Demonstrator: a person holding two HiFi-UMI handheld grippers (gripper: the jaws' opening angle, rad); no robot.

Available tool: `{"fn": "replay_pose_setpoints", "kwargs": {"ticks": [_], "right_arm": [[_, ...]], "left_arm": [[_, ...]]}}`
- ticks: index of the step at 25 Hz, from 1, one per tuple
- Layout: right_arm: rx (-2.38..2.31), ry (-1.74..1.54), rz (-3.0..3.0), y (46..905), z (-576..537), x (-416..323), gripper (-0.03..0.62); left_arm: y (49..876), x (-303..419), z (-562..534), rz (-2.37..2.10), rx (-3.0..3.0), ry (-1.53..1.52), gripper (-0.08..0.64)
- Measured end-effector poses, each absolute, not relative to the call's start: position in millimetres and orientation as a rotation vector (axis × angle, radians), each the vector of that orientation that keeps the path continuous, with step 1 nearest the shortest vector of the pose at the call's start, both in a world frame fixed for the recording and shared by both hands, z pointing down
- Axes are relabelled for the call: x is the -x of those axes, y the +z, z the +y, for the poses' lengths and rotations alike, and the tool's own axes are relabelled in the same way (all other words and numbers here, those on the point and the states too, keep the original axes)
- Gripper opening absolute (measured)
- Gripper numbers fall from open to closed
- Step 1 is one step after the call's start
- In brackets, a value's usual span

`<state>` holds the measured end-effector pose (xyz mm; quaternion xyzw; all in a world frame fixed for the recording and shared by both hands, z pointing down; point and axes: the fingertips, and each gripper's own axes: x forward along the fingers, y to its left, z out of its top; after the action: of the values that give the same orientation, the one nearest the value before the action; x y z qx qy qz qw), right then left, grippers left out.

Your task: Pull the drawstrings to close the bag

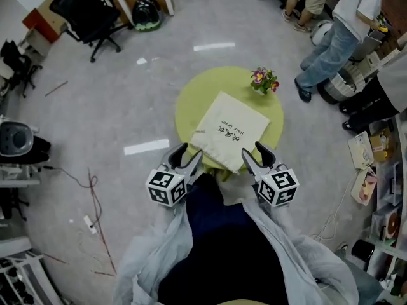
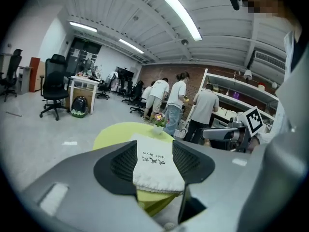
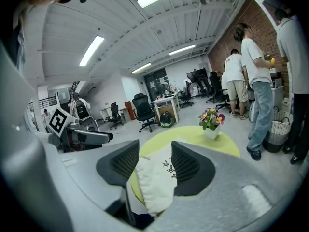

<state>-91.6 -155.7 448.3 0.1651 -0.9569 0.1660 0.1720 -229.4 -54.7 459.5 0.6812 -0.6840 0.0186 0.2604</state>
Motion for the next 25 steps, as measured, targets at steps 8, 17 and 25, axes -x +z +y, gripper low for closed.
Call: {"fn": "replay_pose_setpoints", "kwargs": {"ticks": [8,17,25], "right_arm": [[-0.742,0.5,-2.675,450,-169,104,0.203],[-1.042,0.524,-2.533,472,-167,70,0.201],[-0.908,0.48,-2.393,522,-126,38,0.202]], "left_arm": [[471,276,-95,-1.672,-1.992,0.155,0.227],[507,284,-120,-1.368,-2.111,0.342,0.227],[547,282,-122,-1.178,-2.065,0.546,0.232]]}}
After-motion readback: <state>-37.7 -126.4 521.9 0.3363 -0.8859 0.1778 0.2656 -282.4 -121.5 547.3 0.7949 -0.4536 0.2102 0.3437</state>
